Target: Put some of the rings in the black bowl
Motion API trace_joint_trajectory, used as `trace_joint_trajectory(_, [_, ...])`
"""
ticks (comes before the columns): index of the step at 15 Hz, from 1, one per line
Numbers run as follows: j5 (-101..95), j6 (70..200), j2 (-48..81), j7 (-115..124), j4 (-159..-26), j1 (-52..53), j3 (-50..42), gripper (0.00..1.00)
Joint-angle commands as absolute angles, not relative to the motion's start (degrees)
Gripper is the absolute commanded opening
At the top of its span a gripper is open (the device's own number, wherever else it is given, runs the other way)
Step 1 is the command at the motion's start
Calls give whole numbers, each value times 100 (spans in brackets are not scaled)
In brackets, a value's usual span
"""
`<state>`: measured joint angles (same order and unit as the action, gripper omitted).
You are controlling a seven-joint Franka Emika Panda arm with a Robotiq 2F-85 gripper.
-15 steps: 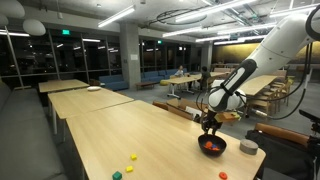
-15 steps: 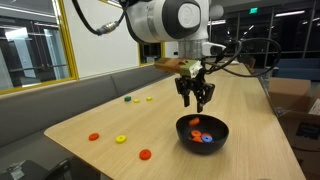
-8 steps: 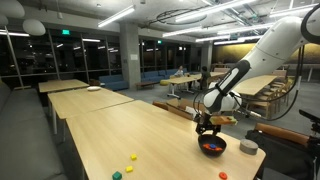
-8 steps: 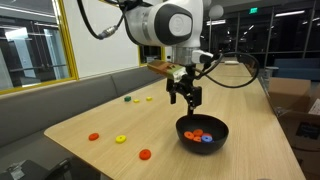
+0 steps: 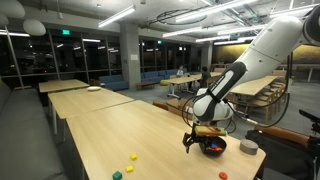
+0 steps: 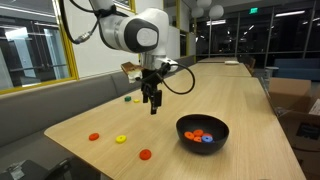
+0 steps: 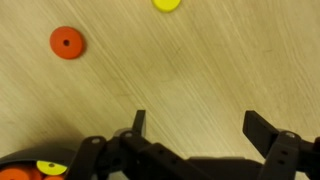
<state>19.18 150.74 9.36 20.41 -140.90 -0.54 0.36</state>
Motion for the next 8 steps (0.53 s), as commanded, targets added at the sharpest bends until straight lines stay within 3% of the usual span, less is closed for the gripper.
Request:
trace_joint_trajectory(1, [1559, 14796, 952, 2295, -13990, 284, 153, 100])
trace_joint_trajectory(8, [925, 14658, 1384, 2087, -13727, 749, 373, 100])
